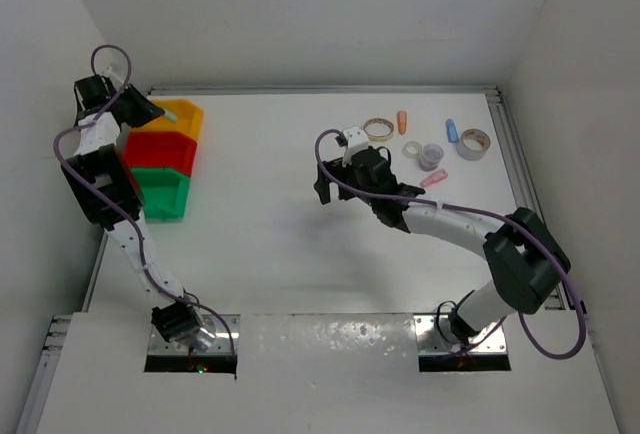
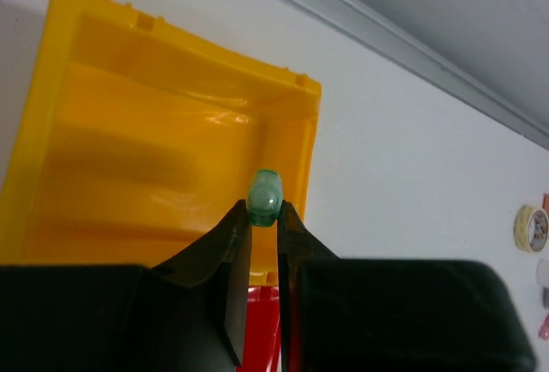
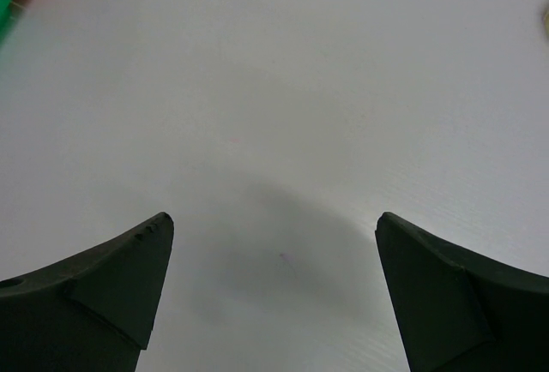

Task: Sort the stationery into containers
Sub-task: Place the stationery in the storage box, then pick up the stationery from the center of the board.

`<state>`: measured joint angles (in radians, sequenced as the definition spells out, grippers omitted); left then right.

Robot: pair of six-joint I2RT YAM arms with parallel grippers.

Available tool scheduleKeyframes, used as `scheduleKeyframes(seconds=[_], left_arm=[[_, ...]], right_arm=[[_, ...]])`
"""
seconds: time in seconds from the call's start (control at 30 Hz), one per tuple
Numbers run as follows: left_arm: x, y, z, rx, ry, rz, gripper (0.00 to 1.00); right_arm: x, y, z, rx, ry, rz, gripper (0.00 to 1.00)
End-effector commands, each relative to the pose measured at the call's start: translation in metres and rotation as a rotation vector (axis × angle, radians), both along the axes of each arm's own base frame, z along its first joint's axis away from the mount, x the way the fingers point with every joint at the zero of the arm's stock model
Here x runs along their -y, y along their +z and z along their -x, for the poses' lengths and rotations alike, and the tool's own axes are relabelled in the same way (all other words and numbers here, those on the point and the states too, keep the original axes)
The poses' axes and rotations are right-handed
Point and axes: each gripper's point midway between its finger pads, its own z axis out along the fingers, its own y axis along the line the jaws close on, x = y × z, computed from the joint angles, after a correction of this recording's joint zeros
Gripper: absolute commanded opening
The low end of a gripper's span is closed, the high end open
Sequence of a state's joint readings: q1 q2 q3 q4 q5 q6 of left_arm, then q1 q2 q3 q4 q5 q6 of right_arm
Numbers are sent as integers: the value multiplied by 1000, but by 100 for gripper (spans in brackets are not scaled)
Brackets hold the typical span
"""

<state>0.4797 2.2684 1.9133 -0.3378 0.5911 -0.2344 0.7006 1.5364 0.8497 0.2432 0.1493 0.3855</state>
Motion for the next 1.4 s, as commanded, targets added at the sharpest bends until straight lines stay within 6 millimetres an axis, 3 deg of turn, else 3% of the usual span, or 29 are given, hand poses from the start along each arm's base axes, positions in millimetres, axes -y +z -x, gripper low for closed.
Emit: scheduleKeyframes(seconds=[0.0,0.1,0.13,0.23,0.33,0.37,0.4,0.43,0.47,0.5,0.53,0.57,0.6,0.63,0.7,0.73,0.8,0.83,1.0,1.03,1.13,1.17,1.2,1.23,1.37], left_arm=[[-13,39,-30,157,14,-68,1],[-9,19,-33,121,-1,-61,24],[-9,14,-33,112,-6,-59,47],[-13,13,-31,95,-5,-74,69],[-21,33,-29,108,20,-141,79],[-24,41,-29,116,28,-160,80],[-28,48,-27,120,46,-185,80],[-29,68,-25,147,52,-209,80],[-29,77,-24,157,61,-225,80],[-30,87,-23,170,68,-238,80],[-27,110,-19,204,71,-261,80],[-24,119,-18,215,73,-275,80],[-21,126,-16,219,76,-288,79],[-19,143,-11,245,83,-313,79],[-15,148,-8,252,89,-331,78],[-11,155,-6,267,89,-346,77],[-14,152,-4,248,105,-366,76],[-15,148,-4,230,107,-371,76],[-9,144,9,156,86,-351,75],[-6,147,13,155,80,-348,75],[4,144,26,133,54,-330,75],[7,134,31,106,47,-313,75],[9,140,35,116,41,-320,75],[12,132,39,96,36,-310,75],[14,130,51,86,30,-308,75]], right_arm=[[3,17,-6,13,-44,-27,99],[7,18,-6,8,-58,-11,99],[8,23,-7,15,-64,-10,99],[22,32,-8,20,-89,37,99],[41,43,-13,15,-131,64,99],[54,39,-9,-25,-155,88,99],[75,41,-17,-41,-223,100,99],[94,29,-11,-109,-262,141,99],[107,26,-12,-145,-294,146,80],[133,19,-15,-198,-357,147,59],[151,11,-14,-241,-414,153,37],[166,1,-7,-309,-483,141,20],[190,-8,-6,-354,-561,121,16],[200,-13,-5,-378,-601,99,24],[214,-19,-7,-396,-668,50,49],[217,-18,-10,-383,-684,48,55],[227,-20,-16,-367,-740,70,73],[238,-20,-19,-350,-789,91,77],[266,-31,-40,-384,-975,-4,75],[267,-42,-42,-406,-995,-4,74],[270,-54,-50,-427,-1063,-36,74],[273,-64,-54,-438,-1097,-27,74],[277,-68,-56,-441,-1114,-18,74],[279,-71,-60,-438,-1127,-16,73],[285,-90,-76,-465,-1142,2,71]])
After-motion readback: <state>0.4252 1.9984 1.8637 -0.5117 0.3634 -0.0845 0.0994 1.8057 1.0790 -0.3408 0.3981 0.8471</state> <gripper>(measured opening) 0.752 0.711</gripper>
